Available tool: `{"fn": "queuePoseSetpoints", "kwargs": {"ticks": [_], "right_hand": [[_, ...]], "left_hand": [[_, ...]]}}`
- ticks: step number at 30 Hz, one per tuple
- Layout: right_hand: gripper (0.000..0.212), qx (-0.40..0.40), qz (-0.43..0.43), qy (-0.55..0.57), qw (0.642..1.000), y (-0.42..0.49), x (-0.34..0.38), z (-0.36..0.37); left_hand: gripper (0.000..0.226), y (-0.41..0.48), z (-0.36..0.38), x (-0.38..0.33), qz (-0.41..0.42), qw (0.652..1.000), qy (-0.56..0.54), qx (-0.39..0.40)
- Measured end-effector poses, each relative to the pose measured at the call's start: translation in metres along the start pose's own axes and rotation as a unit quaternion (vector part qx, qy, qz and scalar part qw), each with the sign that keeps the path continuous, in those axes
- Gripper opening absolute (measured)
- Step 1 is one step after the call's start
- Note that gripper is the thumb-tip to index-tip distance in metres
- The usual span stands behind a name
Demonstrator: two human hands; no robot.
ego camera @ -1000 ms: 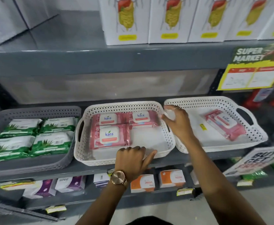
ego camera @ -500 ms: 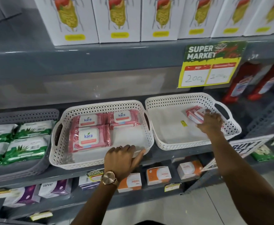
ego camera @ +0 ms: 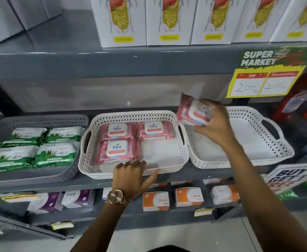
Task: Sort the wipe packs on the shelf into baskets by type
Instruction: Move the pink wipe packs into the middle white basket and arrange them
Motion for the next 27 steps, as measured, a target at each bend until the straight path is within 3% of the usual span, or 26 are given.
{"fn": "queuePoseSetpoints", "kwargs": {"ticks": [4,12,16,20,24,27], "right_hand": [[0.093,0.154,-0.031,-0.09,0.984,-0.011,0.038,0.064],[0.097,0.255,-0.053,-0.3,0.918,-0.03,0.028,0.126],[0.102,0.284,-0.006,-0.228,0.931,-0.037,0.02,0.127],[0.091,0.283,-0.011,-0.21,0.936,-0.041,0.025,0.125],[0.073,0.28,-0.003,-0.197,0.94,-0.049,0.024,0.132],[0.061,0.255,0.01,-0.181,0.95,-0.049,0.022,0.132]], "left_hand": [[0.056,-0.005,-0.003,0.013,0.01,1.0,0.002,-0.002],[0.058,-0.008,-0.004,0.019,0.018,0.999,-0.03,0.019],[0.062,-0.001,-0.009,0.025,-0.019,0.991,-0.129,0.033],[0.043,0.021,-0.015,0.042,-0.038,0.983,-0.177,0.031],[0.057,0.044,0.009,0.081,-0.073,0.973,-0.071,0.207],[0.059,0.05,0.021,0.096,-0.038,0.966,-0.077,0.243]]}}
Point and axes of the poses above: each hand's wrist, its own y-axis towards the middle knuckle, its own z-axis out of the palm, x = y × z, the point moved 2 cm from there along y, towards the middle knuckle, and after that the axes turned 2 degrees about y, right-handed, at the moved point
